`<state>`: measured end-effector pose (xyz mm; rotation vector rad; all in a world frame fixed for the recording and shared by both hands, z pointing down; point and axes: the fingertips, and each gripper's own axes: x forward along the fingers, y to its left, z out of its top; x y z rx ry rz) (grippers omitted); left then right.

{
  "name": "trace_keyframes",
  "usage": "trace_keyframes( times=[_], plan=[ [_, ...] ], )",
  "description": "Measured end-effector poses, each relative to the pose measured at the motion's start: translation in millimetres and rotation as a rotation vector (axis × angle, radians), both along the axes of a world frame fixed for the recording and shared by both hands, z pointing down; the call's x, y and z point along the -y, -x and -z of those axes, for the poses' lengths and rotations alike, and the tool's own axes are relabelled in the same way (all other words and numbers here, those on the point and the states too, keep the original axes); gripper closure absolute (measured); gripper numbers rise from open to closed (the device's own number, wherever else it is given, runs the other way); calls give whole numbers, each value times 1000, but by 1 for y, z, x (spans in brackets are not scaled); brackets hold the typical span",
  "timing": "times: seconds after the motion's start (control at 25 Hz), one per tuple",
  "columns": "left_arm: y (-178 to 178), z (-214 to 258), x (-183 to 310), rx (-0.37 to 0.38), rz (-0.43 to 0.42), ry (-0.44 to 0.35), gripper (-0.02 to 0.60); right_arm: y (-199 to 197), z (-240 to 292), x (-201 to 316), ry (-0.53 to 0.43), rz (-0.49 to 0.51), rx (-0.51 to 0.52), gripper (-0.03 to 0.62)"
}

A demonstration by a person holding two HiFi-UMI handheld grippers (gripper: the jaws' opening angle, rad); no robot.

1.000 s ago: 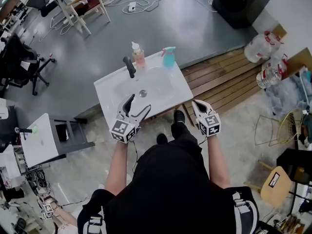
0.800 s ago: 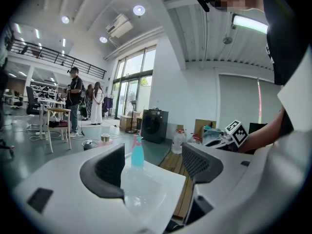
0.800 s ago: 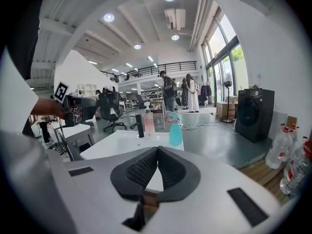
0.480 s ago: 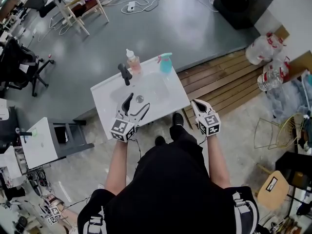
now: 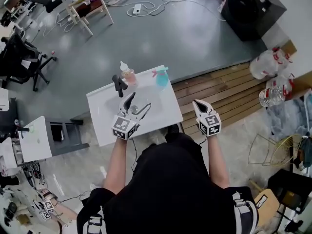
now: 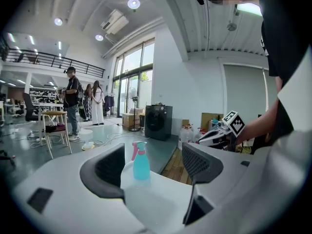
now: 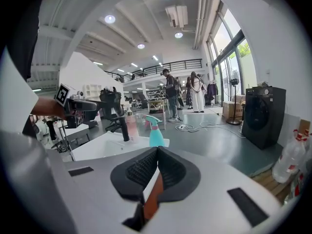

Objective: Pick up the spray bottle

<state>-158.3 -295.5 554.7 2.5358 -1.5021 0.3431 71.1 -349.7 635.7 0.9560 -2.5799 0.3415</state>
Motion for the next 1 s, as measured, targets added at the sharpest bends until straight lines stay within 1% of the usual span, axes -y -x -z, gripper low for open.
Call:
trace_keyframes(
  times=[0.2, 0.32, 0.56, 0.72, 0.84, 1.0],
  plan=[
    [-7, -18, 39, 18, 81, 27, 239, -12, -9, 51, 2, 81, -23, 577],
    [-13, -20, 55, 33, 97, 31, 239, -23, -11, 73, 6, 101, -26, 577],
    [-14, -24, 81, 48, 72, 51, 239, -21, -17, 94, 25, 95, -25, 577],
    [-12, -28, 104, 62, 16, 68, 239, -13, -21, 102, 44, 71, -33, 577],
    [-7, -36, 119, 58, -16, 77, 239, -9, -26, 102, 47, 57, -56, 577],
    [-3, -41, 141, 44, -51, 74, 239, -13, -32, 105, 58, 11, -80, 577]
  ],
)
